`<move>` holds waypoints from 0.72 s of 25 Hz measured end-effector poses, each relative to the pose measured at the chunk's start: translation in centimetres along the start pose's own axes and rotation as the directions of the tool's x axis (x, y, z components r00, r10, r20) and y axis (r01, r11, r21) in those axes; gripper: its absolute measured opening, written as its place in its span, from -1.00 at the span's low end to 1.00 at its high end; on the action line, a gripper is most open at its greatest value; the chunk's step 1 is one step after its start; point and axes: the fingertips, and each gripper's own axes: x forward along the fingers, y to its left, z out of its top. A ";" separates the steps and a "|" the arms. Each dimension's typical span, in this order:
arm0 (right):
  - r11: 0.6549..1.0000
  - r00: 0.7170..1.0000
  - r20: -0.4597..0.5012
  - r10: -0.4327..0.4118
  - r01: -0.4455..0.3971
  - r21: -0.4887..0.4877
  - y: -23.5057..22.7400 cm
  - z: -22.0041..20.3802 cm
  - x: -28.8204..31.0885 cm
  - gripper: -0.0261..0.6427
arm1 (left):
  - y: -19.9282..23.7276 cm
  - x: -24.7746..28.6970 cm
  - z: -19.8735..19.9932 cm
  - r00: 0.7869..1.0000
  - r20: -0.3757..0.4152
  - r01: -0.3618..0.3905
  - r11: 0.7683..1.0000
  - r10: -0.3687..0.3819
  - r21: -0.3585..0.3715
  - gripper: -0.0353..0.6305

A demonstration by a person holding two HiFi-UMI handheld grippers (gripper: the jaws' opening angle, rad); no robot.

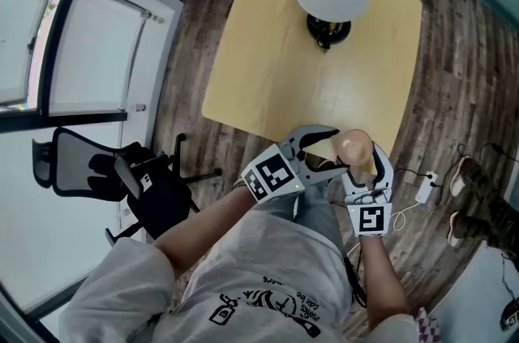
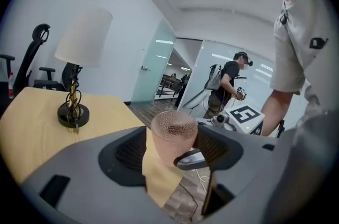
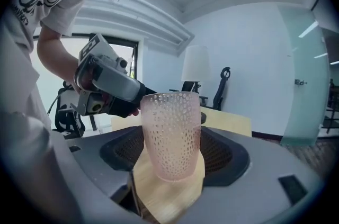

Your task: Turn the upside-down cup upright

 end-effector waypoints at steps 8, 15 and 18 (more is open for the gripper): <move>0.999 1.000 -0.004 0.011 -0.011 0.054 0.1 -1.0 0.8 0.03 | 0.4 1.2 -0.9 0.999 0.024 0.038 0.999 -0.038 -0.007 0.02; 0.998 0.999 -0.044 0.021 -0.019 0.057 0.2 -2.8 1.4 0.03 | 0.9 1.7 -2.2 0.999 0.006 0.034 0.999 -0.034 -0.001 0.02; 0.998 0.996 -0.085 0.029 -0.025 0.055 0.3 -4.0 1.8 0.03 | 1.2 1.8 -3.0 0.999 -0.009 0.031 0.999 -0.032 -0.003 0.02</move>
